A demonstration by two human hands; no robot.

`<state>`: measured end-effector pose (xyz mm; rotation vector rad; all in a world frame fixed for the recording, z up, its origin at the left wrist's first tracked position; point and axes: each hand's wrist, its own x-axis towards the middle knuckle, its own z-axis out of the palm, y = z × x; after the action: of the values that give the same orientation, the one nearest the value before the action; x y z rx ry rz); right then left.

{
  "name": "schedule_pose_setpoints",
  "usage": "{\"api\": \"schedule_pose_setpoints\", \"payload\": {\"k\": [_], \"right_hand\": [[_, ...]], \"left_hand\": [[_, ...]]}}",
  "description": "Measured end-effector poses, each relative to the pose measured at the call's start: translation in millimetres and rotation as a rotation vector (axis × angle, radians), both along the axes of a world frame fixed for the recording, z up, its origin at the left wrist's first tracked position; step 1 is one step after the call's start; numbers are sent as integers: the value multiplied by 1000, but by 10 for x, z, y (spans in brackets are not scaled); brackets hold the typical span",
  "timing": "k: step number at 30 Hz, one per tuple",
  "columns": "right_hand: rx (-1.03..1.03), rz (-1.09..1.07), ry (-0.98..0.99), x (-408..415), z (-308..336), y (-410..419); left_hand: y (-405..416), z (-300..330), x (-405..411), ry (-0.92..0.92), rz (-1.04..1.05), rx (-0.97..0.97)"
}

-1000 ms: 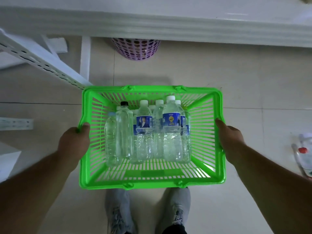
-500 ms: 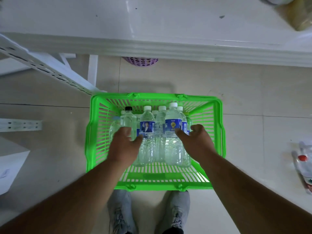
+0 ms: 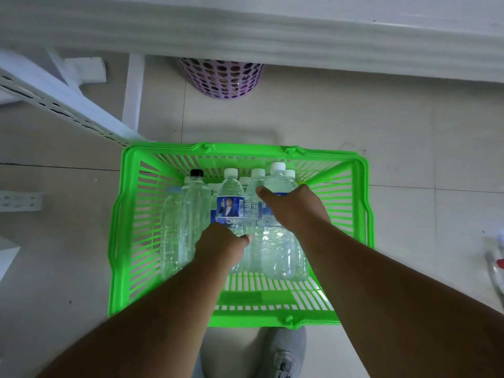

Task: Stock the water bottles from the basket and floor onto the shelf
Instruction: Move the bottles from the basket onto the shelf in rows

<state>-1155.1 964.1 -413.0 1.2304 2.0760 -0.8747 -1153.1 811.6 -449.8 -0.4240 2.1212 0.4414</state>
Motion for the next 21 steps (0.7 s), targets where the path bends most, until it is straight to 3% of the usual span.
{"api": "schedule_pose_setpoints", "payload": {"k": [13,17,21], "right_hand": [[27,42,86,98,89,126],[6,44,174,169,719,96],[-51,50,343,207,1757,57]], "left_hand": [[-209,260,73,32,104,75],[-422,924,148,86,158,197],[-611,1953,194,211,175,288]]}}
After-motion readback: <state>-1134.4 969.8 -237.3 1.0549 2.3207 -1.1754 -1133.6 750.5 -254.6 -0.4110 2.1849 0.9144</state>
